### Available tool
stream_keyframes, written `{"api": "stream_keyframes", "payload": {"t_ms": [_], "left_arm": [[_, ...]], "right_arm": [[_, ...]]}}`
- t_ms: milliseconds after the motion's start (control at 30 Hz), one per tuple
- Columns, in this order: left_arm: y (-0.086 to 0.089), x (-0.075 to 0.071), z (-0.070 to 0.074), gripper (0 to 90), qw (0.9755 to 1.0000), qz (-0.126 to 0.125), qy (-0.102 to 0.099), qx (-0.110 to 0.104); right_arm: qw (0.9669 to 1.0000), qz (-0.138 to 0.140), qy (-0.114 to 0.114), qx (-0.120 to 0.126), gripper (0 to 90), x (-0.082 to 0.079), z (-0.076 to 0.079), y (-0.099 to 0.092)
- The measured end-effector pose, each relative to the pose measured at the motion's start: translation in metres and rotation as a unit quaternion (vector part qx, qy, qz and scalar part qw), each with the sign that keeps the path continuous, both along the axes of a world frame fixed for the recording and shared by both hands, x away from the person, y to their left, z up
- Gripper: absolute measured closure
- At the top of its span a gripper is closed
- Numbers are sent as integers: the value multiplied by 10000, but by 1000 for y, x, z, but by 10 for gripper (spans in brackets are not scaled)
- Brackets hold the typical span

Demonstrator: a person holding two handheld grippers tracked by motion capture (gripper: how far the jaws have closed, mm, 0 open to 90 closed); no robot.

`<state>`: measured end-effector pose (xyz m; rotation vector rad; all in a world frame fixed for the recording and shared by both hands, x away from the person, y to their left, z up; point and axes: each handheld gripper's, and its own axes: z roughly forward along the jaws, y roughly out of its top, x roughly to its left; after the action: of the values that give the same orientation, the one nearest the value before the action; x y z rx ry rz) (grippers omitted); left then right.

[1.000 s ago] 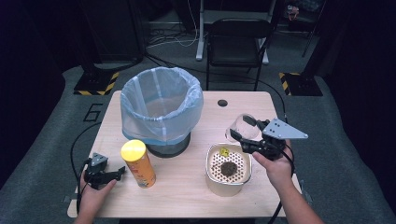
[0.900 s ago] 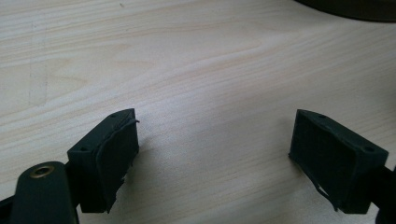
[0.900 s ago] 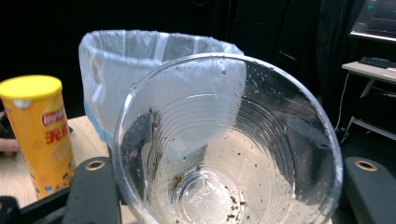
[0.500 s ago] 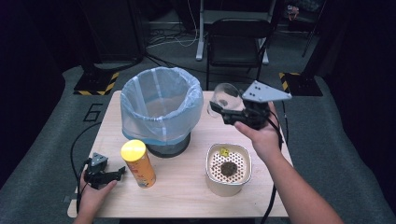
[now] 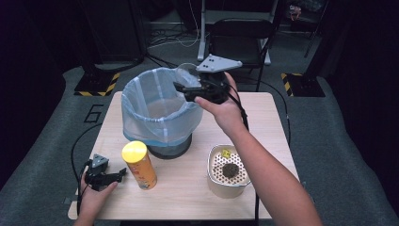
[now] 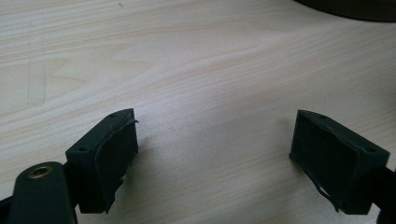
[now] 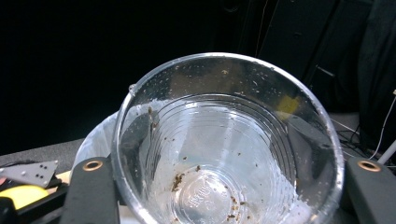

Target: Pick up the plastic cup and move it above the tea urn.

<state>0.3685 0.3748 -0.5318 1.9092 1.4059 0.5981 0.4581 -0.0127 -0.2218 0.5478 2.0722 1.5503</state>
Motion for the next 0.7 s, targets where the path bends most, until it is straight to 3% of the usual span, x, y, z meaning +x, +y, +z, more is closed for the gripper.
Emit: {"api": "stream_keyframes", "payload": {"t_ms": [200, 267, 467, 567, 667, 700], "left_arm": [[1, 0, 0, 145, 10000, -18, -15, 64], [1, 0, 2, 146, 9999, -49, 63, 86], [1, 0, 2, 147, 9999, -40, 60, 78], [1, 0, 2, 147, 9999, -44, 61, 85], [1, 0, 2, 147, 9999, -46, 63, 85], [2, 0, 2, 147, 9999, -65, 60, 111]], "right_arm": [[9999, -44, 81, -106, 327, 15, -9, 29], [9998, -36, 153, -154, 325, 18, -12, 36], [9995, -101, 307, -60, 316, 26, -18, 50], [9990, -68, 361, -235, 305, 30, -21, 56], [9965, 141, 649, -504, 275, 34, -28, 67], [9962, 186, 637, -567, 263, 34, -30, 71]]}}
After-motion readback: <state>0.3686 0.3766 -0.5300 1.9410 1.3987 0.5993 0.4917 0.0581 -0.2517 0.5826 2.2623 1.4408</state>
